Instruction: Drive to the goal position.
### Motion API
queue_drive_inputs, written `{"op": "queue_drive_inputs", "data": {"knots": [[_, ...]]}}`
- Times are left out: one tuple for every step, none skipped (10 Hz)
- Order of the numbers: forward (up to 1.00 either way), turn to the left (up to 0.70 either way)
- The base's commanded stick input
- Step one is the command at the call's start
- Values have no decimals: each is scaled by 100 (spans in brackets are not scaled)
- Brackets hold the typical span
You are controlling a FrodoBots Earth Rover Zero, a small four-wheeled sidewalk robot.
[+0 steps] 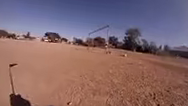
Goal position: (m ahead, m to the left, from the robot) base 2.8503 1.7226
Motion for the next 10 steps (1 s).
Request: {"op": "queue_drive_inputs", "data": {"knots": [[70,0],[70,0],[70,0],[70,0],[70,0],[70,0],[70,0],[70,0],[70,0],[70,0]]}}
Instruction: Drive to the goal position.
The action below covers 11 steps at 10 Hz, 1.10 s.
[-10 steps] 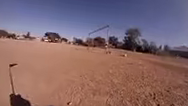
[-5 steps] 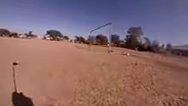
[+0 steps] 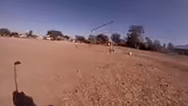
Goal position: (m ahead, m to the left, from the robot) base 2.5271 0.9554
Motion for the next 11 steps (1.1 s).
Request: {"op": "queue_drive_inputs", "data": {"knots": [[70,0],[70,0],[70,0],[70,0],[70,0],[70,0],[70,0],[70,0],[70,0],[70,0],[70,0]]}}
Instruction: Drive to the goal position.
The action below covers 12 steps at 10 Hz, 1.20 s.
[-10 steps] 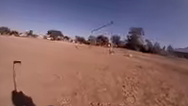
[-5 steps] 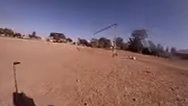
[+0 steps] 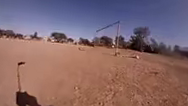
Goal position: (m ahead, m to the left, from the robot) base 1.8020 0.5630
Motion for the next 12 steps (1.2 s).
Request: {"op": "queue_drive_inputs", "data": {"knots": [[70,0],[70,0],[70,0],[70,0],[70,0],[70,0],[70,0],[70,0],[70,0],[70,0],[70,0],[70,0]]}}
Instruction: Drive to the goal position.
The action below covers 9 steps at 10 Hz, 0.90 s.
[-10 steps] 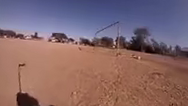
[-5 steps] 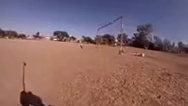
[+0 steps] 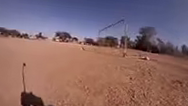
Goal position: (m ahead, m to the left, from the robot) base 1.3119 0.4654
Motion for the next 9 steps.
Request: {"op": "queue_drive_inputs", "data": {"knots": [[70,0],[70,0],[70,0],[70,0],[70,0],[70,0],[70,0],[70,0],[70,0]]}}
